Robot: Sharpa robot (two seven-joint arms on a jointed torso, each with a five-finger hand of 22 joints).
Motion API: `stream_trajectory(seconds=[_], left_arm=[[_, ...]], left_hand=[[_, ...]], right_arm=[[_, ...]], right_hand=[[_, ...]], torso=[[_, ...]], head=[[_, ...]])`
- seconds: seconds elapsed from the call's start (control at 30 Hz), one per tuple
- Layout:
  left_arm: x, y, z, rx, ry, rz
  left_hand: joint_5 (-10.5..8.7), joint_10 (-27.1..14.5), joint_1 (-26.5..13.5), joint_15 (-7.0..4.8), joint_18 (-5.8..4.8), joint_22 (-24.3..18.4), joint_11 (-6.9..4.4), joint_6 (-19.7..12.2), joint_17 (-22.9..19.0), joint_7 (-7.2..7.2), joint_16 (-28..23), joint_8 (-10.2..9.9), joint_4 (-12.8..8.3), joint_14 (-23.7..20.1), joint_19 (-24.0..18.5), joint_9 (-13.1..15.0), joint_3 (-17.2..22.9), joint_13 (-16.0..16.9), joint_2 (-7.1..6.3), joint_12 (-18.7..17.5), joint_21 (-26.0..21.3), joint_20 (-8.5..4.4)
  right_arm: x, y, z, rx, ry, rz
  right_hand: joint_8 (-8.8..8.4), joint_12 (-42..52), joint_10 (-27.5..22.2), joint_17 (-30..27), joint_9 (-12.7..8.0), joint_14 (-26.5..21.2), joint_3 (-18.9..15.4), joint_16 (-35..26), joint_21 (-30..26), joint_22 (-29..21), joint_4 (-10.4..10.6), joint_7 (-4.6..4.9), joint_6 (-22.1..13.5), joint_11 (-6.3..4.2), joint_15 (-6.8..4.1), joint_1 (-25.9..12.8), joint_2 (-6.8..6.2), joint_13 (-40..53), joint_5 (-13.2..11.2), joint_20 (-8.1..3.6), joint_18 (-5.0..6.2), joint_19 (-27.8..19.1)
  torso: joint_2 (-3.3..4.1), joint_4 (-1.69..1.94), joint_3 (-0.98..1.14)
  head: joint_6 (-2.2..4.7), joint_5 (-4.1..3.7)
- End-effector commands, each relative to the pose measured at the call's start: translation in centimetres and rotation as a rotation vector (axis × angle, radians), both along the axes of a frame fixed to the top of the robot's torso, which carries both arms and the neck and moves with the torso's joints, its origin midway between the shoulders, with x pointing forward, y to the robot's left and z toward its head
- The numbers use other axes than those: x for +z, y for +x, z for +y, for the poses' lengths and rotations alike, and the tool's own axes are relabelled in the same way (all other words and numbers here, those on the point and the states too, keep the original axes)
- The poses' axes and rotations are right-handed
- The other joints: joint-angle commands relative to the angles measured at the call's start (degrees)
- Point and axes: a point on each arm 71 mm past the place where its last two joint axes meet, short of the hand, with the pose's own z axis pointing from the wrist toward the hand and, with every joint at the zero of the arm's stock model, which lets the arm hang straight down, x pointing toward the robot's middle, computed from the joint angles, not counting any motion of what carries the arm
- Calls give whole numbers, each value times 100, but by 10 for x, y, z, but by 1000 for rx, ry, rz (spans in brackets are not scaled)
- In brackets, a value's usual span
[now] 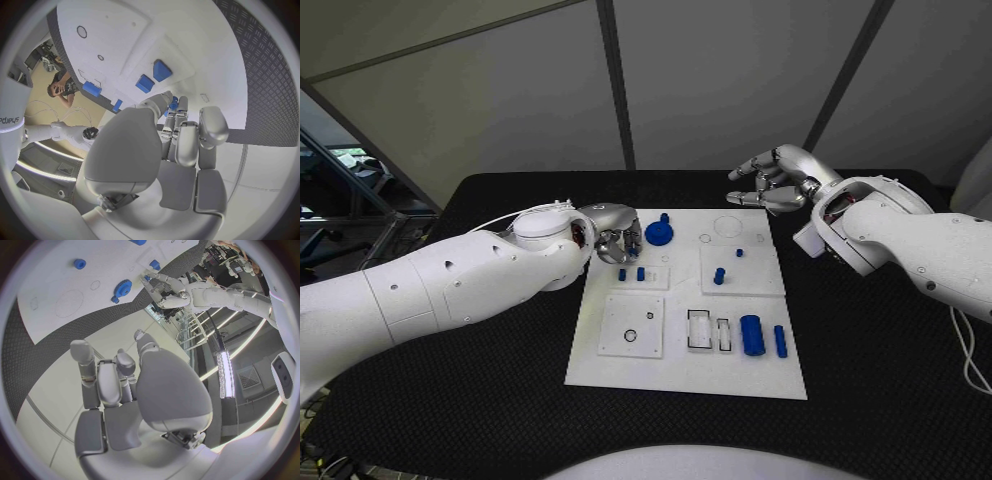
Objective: Assemble the parts on the task board
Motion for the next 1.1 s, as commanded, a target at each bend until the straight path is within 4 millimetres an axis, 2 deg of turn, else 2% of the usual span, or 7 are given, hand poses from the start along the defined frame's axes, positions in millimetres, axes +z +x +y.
stream_trajectory(seconds=[0.03, 1.1], left_arm=[[0, 0, -2, -13, -3, 2], [-1, 0, -5, -16, 3, 13]], left_hand=[[-20, 1, -48, -11, -525, -4, 21, -15, -5, 10, -1, -38, -1, 70, -12, -7, 28, -4, -8, -20, -38, 14], [-28, 77, -62, -17, -521, -1, 5, 37, -36, -6, -6, -44, -34, 61, -15, -3, 56, 17, 6, -26, -54, 17]], right_arm=[[1, 0, 1, 10, 0, -6], [1, 0, 1, 10, 0, -6]], right_hand=[[38, -2, -8, 5, -7, 45, 8, -24, -19, -3, 33, -7, -41, -5, -38, 9, 20, -3, 23, -11, 94, -25], [38, -2, -8, 5, -7, 45, 8, -24, -19, -3, 33, -7, -41, -5, -38, 9, 20, -3, 23, -11, 94, -25]], torso=[[0, -5, -1], [-1, -1, 2]], head=[[1, 3], [-1, -21]])
